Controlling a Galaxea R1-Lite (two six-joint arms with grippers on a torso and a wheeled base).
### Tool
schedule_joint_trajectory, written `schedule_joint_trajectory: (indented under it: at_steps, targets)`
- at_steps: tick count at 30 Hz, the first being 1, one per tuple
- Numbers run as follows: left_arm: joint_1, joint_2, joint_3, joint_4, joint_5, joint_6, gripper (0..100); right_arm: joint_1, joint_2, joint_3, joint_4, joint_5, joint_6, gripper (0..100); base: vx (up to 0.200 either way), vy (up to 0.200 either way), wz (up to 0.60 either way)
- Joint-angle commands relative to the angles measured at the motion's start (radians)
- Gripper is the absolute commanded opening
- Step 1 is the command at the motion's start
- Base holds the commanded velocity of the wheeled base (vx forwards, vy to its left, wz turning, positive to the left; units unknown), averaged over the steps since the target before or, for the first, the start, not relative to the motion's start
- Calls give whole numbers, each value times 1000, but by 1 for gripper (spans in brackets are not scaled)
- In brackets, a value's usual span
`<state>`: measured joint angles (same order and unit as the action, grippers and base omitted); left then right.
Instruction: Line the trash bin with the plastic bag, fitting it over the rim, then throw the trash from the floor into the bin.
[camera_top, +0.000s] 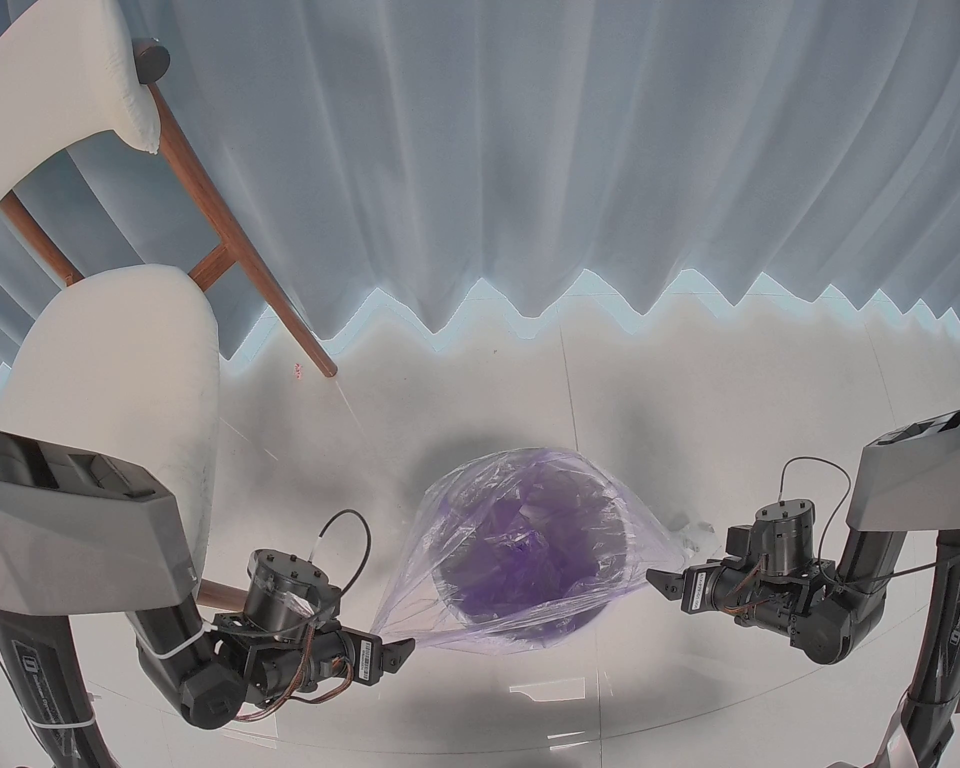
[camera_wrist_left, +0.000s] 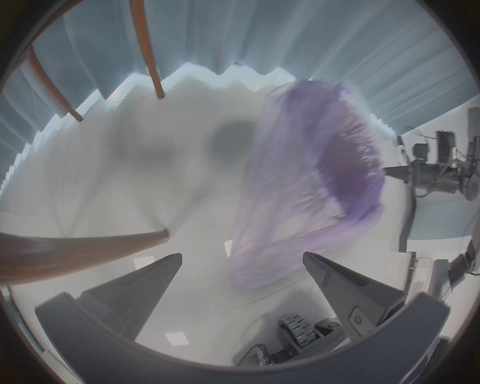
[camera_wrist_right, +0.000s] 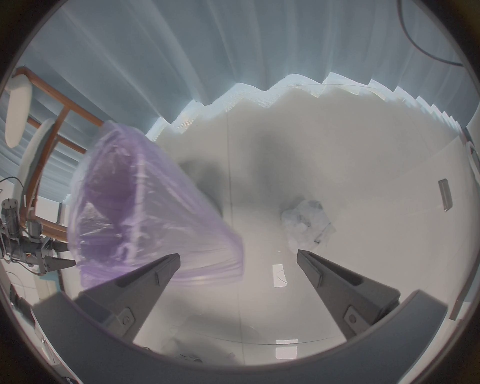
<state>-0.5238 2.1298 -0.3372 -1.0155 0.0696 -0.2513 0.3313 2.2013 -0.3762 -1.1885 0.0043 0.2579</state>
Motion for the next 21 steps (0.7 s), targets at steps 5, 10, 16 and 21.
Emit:
schedule_joint_trajectory:
  at_steps: [5,10,16,21]
  targets:
    - [-21,-74,113,-314,-42,6,100,-26,-161,53,-82,63,9,100,0,0,0]
    - [-4,-70,83,-351,-57,15,100,-41,-210,23,-80,102,17,100,0,0,0]
    - [1,-21,-17,-321,-93,84,100,-41,-196,-64,-66,135,72,100,0,0,0]
    - [-13,32,-77,-319,-93,101,100,-40,-179,-72,-69,128,72,100,0,0,0]
